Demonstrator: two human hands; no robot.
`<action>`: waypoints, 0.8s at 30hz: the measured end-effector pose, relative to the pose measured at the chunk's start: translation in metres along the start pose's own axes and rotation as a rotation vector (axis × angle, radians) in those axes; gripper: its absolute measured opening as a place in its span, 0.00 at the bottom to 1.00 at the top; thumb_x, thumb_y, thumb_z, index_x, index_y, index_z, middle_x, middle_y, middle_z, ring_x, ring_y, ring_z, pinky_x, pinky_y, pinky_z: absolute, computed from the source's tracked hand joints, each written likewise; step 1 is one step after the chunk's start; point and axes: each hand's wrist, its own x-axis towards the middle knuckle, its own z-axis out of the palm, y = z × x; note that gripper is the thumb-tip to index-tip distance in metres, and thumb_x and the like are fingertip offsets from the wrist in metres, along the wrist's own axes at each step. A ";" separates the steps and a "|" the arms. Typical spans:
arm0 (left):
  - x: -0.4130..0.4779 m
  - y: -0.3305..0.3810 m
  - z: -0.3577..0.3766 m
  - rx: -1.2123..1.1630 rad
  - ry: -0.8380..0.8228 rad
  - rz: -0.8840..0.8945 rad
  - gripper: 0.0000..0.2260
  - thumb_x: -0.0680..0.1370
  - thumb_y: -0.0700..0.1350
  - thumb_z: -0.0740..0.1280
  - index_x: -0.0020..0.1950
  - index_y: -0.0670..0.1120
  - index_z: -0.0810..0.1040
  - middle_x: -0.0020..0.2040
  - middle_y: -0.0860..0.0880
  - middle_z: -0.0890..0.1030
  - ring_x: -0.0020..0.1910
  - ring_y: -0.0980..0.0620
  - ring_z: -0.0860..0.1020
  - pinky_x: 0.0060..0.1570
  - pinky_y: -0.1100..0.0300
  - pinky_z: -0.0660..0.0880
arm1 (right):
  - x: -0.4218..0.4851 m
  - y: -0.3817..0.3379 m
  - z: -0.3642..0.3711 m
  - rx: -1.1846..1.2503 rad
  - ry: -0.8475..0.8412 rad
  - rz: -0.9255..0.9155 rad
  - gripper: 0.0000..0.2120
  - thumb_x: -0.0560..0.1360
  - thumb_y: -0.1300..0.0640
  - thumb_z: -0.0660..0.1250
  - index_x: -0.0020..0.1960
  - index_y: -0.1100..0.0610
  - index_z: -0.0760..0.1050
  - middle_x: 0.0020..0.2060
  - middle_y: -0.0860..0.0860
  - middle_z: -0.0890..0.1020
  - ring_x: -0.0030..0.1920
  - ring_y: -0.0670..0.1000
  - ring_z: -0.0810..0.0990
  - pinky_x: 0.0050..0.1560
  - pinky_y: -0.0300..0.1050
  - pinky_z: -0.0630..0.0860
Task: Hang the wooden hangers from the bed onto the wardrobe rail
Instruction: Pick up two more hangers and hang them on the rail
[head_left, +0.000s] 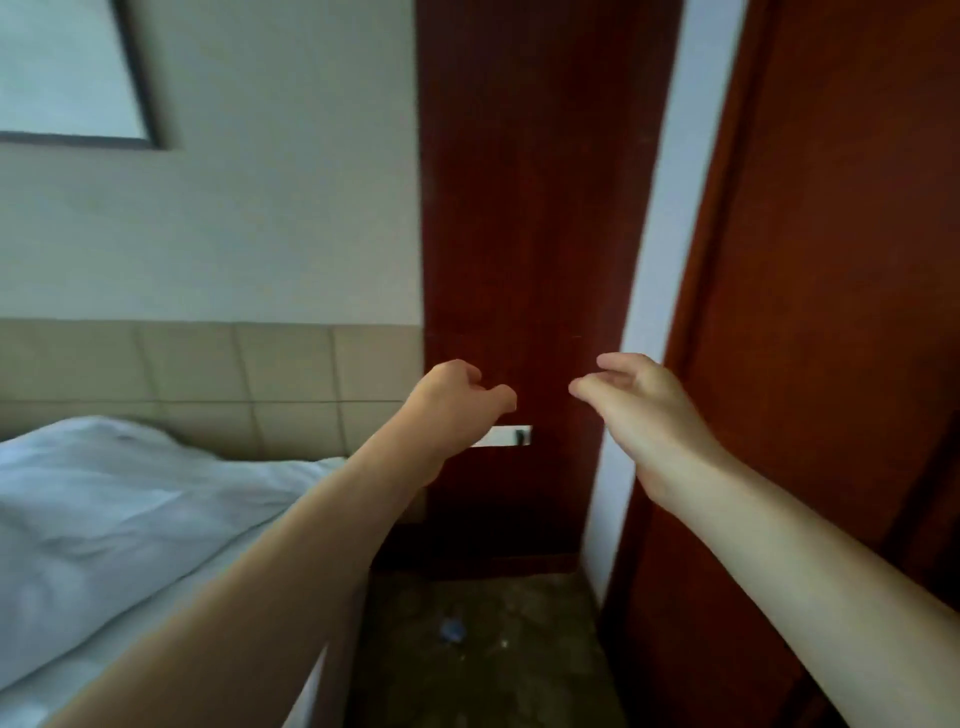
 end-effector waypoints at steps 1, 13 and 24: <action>-0.001 -0.017 -0.024 0.021 0.032 -0.042 0.15 0.78 0.46 0.74 0.62 0.43 0.82 0.43 0.53 0.79 0.58 0.42 0.85 0.62 0.41 0.83 | -0.002 -0.002 0.029 0.006 -0.055 0.007 0.28 0.76 0.53 0.74 0.75 0.52 0.73 0.59 0.46 0.81 0.58 0.47 0.79 0.55 0.42 0.70; -0.035 -0.234 -0.267 0.028 0.384 -0.366 0.15 0.72 0.51 0.74 0.57 0.47 0.84 0.53 0.47 0.83 0.62 0.41 0.82 0.65 0.41 0.80 | -0.072 -0.013 0.363 -0.027 -0.508 0.039 0.29 0.75 0.53 0.72 0.76 0.54 0.72 0.50 0.43 0.77 0.51 0.45 0.77 0.56 0.41 0.71; -0.107 -0.403 -0.362 -0.018 0.631 -0.748 0.35 0.75 0.52 0.74 0.80 0.41 0.72 0.65 0.44 0.80 0.65 0.40 0.80 0.66 0.43 0.80 | -0.139 0.052 0.557 -0.127 -0.890 0.075 0.31 0.76 0.52 0.73 0.76 0.57 0.71 0.59 0.49 0.78 0.59 0.50 0.76 0.58 0.44 0.69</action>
